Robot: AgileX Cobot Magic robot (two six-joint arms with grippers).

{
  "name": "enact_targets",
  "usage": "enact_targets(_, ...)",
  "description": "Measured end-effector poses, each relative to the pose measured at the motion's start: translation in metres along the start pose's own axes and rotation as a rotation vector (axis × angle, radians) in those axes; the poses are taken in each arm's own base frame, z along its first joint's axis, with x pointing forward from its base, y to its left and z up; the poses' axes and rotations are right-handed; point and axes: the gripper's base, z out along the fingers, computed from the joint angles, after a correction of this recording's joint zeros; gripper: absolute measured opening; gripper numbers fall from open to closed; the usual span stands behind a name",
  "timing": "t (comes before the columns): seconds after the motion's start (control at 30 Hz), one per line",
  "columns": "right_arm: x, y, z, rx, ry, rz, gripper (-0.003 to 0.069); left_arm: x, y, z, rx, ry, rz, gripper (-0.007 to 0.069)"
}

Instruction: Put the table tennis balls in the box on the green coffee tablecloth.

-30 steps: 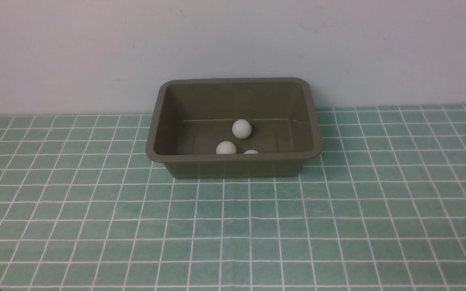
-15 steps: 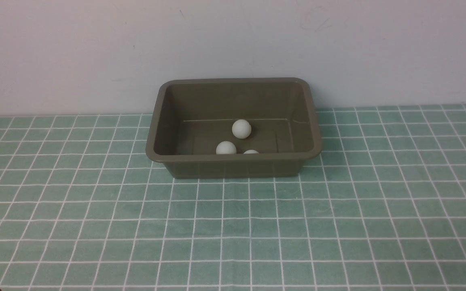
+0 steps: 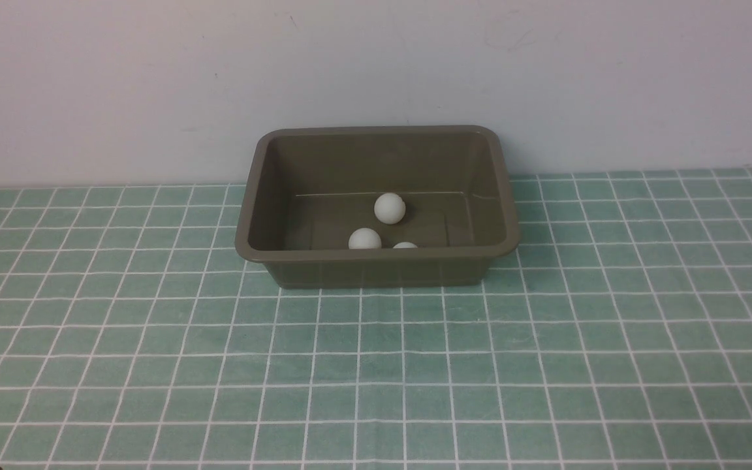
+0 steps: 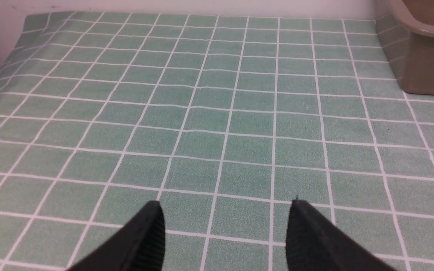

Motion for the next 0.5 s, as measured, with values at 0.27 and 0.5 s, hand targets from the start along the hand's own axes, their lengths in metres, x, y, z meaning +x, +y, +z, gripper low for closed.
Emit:
enact_targets(0.27,0.0,0.0,0.0,0.0,0.0,0.012,0.0462,0.0,0.0,0.0,0.0,0.0,0.0,0.0395)
enact_targets(0.5,0.0,0.0,0.0,0.0,0.0,0.015,0.0462,0.0,0.0,0.0,0.0,0.0,0.0,0.0395)
